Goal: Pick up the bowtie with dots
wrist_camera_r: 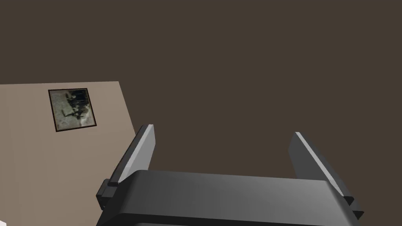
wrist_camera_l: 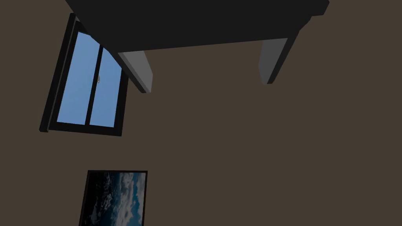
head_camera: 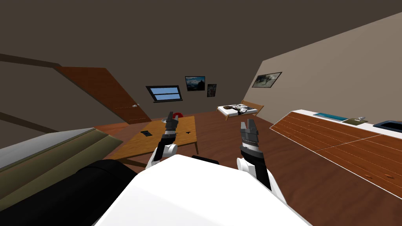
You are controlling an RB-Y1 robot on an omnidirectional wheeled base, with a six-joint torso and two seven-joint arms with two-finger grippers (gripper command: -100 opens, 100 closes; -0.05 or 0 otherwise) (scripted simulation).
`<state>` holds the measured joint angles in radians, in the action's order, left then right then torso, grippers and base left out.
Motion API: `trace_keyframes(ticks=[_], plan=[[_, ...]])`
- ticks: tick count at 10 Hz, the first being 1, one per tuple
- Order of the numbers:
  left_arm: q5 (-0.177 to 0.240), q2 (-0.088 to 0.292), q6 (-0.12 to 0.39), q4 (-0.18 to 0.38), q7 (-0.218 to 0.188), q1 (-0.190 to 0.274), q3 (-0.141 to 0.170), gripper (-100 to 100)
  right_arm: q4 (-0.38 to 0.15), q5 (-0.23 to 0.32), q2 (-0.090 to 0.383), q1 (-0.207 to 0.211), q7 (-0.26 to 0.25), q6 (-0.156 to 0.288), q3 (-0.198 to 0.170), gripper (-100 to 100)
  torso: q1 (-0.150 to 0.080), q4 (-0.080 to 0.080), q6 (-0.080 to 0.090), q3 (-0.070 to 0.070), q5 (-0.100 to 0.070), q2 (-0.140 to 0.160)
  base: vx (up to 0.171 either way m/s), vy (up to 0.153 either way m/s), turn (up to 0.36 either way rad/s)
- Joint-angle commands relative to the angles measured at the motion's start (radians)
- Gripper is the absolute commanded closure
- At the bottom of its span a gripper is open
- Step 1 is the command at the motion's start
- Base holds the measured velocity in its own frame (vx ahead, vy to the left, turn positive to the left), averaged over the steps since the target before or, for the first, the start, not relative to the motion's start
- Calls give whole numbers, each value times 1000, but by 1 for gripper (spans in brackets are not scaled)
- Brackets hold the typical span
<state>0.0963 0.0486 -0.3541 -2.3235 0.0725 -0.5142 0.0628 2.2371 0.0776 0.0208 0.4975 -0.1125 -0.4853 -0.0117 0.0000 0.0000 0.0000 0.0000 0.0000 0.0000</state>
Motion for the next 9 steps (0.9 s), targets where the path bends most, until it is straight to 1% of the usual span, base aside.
trace_keyframes(ticks=[1,3,5,6,8,9], plan=[[7,32,31,17,-5,1,18,-100,0,0,0,0,0,0,0,0,0,0,0,0,0,0,-2,-38,4],[17,58,75,40,-12,3,43,-100,0,0,0,0,0,0,0,0,-4,0,0,0,-1,0,9,-79,12],[30,79,130,69,-22,5,76,-100,0,0,0,0,0,0,0,0,-6,0,0,0,-1,0,4,-93,11],[30,79,134,69,-22,5,76,-100,0,0,0,0,0,0,0,0,-6,0,0,0,-1,0,4,-69,10],[45,98,196,103,-35,7,116,-100,0,0,0,0,0,0,0,0,-4,0,0,0,-1,0,-2,-90,7],[45,98,203,103,-35,7,116,-100,0,0,0,0,0,0,0,0,-7,0,0,0,-1,0,-7,-92,18]])
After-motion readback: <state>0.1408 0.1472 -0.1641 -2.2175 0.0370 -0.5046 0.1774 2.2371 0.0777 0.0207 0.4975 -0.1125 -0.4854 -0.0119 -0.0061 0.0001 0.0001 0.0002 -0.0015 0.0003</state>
